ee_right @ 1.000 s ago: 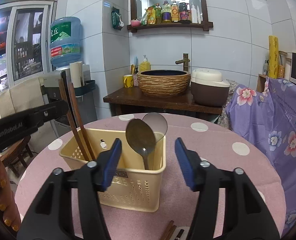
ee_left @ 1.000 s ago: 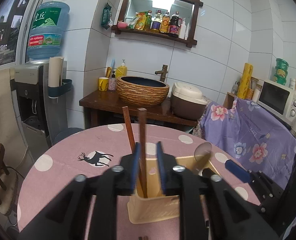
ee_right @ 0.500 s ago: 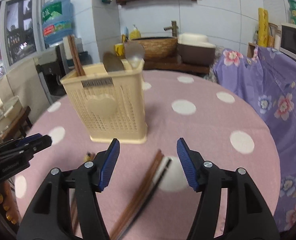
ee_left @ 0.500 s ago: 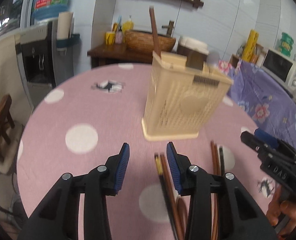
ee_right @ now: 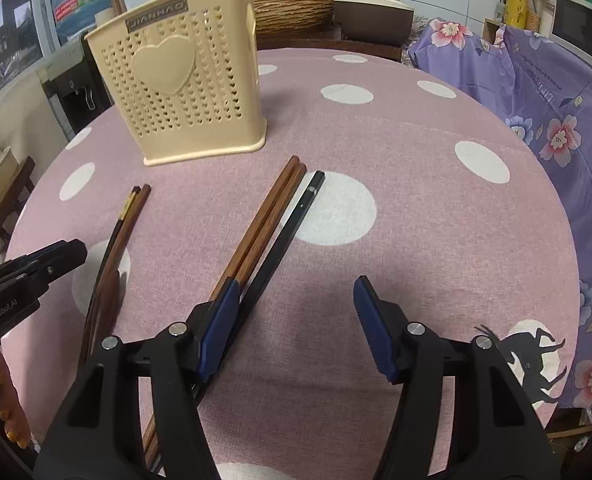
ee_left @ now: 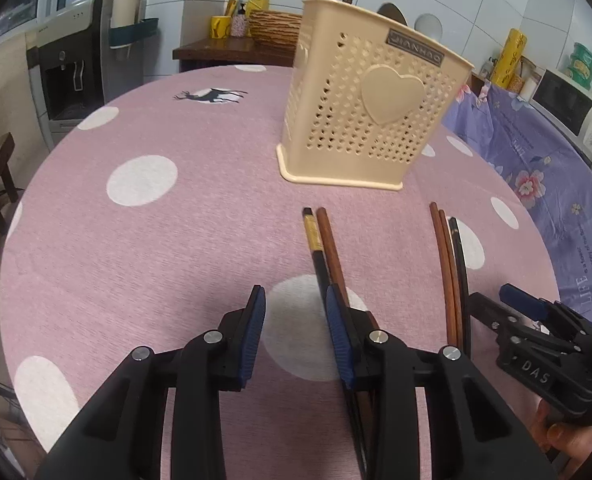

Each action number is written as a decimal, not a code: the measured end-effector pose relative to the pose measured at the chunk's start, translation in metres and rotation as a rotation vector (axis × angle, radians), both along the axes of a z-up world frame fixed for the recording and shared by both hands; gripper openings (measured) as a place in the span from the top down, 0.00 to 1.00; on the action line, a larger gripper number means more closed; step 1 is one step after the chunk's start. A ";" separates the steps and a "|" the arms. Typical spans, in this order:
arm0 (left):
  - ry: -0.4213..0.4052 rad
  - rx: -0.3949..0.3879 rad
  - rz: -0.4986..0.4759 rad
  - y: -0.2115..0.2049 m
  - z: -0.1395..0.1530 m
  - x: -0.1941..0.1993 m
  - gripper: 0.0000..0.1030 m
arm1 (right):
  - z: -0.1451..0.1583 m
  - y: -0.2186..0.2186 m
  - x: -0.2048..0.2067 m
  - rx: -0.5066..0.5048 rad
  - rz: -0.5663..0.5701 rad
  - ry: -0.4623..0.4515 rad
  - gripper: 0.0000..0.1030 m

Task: Organize utensils
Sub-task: 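Move left tool back toward the remaining chopsticks while right tool follows, then close left tool on the yellow-tipped black chopstick while right tool grips the thin black stick, then lift the black chopstick with left tool while right tool carries the black stick over the holder, then open left tool over the holder while right tool releases the black stick into it, then move both open tools down to the wooden chopsticks beside the holder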

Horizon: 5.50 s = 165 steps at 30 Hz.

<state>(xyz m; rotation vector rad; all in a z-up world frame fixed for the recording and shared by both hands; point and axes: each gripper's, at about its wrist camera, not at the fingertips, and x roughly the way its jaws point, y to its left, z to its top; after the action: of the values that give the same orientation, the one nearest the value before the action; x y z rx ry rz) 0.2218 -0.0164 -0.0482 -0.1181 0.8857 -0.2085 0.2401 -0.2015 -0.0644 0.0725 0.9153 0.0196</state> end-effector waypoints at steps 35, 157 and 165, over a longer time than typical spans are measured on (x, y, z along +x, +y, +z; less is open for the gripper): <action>0.034 0.114 0.069 -0.013 -0.008 0.037 0.77 | -0.001 -0.030 0.053 0.085 -0.163 0.082 0.75; -0.327 -0.075 0.083 0.030 0.111 0.018 0.42 | 0.138 -0.008 0.028 0.078 0.050 -0.355 0.46; -0.166 -0.046 0.104 0.036 0.044 0.000 0.42 | 0.066 -0.005 0.004 0.051 0.045 -0.168 0.39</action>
<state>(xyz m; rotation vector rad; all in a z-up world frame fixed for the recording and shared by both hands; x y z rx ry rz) 0.2215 0.0200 -0.0037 -0.1868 0.7072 -0.1400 0.2441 -0.2067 0.0017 0.0961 0.7487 0.0890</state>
